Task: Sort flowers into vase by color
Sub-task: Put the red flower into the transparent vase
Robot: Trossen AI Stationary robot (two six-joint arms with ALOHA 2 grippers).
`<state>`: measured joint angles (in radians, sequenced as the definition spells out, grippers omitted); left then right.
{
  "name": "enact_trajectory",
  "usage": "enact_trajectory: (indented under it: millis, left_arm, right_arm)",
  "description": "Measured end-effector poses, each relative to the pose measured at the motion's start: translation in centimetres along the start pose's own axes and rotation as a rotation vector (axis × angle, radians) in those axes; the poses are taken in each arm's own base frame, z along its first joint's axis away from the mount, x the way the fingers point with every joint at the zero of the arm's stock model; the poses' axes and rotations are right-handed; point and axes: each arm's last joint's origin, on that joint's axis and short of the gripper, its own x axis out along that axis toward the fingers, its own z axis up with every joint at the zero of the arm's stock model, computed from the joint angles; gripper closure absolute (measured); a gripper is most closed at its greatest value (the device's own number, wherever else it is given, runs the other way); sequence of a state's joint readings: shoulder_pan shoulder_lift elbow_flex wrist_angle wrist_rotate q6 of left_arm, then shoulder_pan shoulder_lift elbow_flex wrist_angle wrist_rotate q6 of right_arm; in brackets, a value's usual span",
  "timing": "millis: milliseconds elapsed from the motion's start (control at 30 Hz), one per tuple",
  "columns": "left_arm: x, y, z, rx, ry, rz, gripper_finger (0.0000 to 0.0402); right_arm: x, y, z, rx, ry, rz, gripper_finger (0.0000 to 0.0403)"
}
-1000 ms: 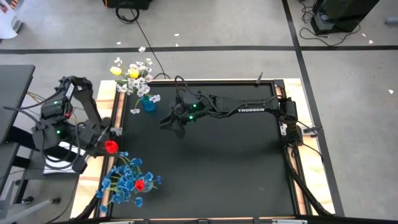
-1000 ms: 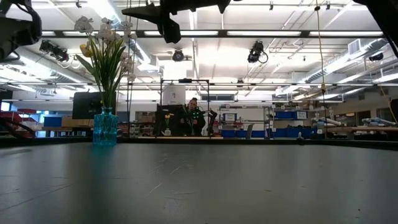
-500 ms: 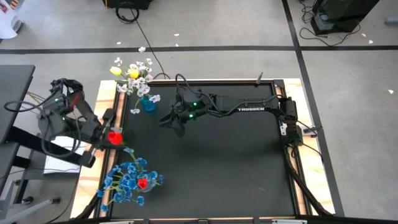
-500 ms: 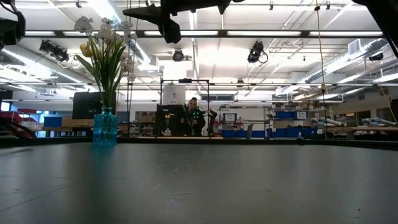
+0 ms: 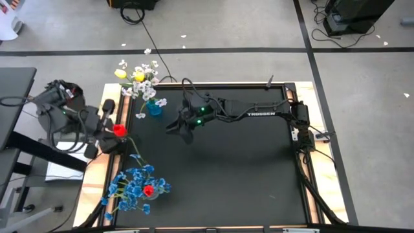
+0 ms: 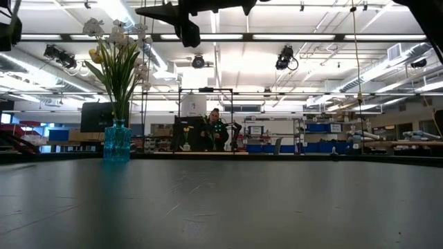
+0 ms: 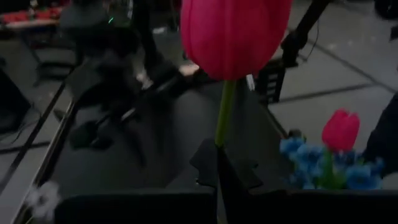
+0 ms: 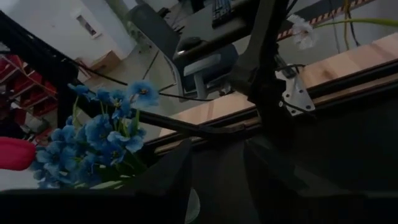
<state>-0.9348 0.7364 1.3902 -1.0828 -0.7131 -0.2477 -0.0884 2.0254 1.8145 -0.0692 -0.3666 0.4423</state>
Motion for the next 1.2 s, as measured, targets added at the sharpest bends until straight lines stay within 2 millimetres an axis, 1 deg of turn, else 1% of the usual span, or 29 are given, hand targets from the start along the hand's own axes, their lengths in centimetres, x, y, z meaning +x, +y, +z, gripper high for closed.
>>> enact_trajectory:
  millis: [167,267,367,433,500,633,767,867,1033,1200]
  left_arm:
    - [-2.1,1.8,0.0,-0.033,0.083,0.016,0.0395]
    - [-3.2,2.6,0.3,-0.107,0.104,-0.048,0.0395]
    - [-3.5,2.4,0.8,-0.156,0.096,-0.135,0.0395]
    - [-3.0,1.8,1.1,-0.174,0.074,-0.174,0.0395]
    - [-2.2,1.1,1.0,-0.146,0.056,-0.19,0.0395]
    - [0.1,-0.7,-0.2,-0.077,0.066,-0.202,0.0395]
    - [2.1,-2.2,-1.6,-0.064,0.077,-0.197,0.0395]
    - [3.2,-3.0,-2.3,-0.068,0.058,-0.189,0.0395]
    - [4.2,-3.6,-2.9,-0.082,0.036,-0.182,0.0395]
    - [4.2,-3.7,-2.4,-0.085,-0.011,-0.189,0.0395]
  right_arm:
    - [0.1,0.2,-0.1,0.0,0.004,0.005,0.025]
    - [0.0,0.1,-0.1,0.0,0.003,0.003,0.025]
    - [0.0,0.1,-0.1,0.0,0.003,0.003,0.025]
    - [0.0,0.1,-0.1,0.0,0.003,0.003,0.025]
    - [0.0,0.1,-0.1,0.0,0.0,-0.004,0.025]
    - [0.0,0.0,0.0,-0.001,-0.012,-0.028,0.025]
    - [0.0,0.0,0.0,-0.001,-0.012,-0.028,0.025]
    - [0.0,0.0,0.0,-0.001,-0.013,-0.028,0.025]
    - [0.0,0.0,0.0,0.006,-0.012,-0.027,0.025]
    - [0.2,0.3,-0.2,0.005,-0.009,-0.021,0.025]
